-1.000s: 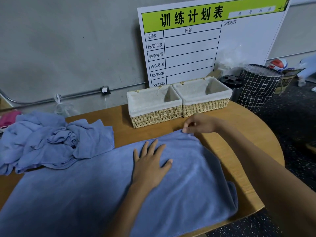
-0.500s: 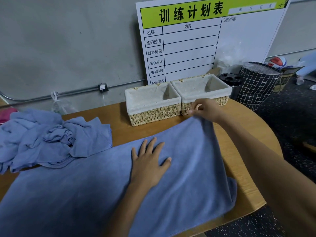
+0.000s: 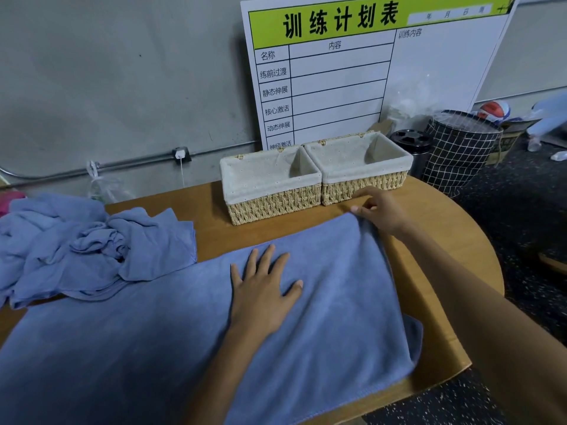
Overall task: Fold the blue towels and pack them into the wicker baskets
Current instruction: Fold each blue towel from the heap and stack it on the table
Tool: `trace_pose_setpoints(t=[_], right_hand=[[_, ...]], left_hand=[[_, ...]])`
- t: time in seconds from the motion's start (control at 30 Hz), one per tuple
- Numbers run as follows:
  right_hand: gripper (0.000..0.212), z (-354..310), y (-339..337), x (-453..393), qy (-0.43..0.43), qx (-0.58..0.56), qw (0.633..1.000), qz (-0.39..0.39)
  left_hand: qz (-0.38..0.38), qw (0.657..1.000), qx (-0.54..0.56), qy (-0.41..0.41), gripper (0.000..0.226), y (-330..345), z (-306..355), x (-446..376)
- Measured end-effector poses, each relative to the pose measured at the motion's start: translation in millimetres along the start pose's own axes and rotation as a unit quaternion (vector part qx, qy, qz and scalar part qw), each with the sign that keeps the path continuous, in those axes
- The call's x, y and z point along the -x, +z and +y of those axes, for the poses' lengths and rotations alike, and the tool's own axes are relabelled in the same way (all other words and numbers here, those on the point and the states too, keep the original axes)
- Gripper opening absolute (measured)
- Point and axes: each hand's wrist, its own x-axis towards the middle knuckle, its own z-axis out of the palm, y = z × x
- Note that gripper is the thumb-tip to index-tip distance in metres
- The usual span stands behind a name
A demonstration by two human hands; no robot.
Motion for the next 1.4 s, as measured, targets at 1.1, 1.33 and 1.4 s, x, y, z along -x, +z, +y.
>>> trace_pose_setpoints(t=[1.1, 1.33, 1.4], right_hand=[[0.037, 22, 28, 40, -0.166, 0.118, 0.979, -0.030], [0.039, 22, 25, 37, -0.169, 0.105, 0.979, -0.045], [0.034, 22, 23, 36, -0.165, 0.101, 0.979, -0.059]], left_hand=[[0.106, 0.955, 0.179, 0.213, 0.018, 23, 148, 48], [0.095, 0.949, 0.135, 0.267, 0.012, 19, 163, 53], [0.110, 0.948, 0.114, 0.277, 0.010, 20, 166, 56]])
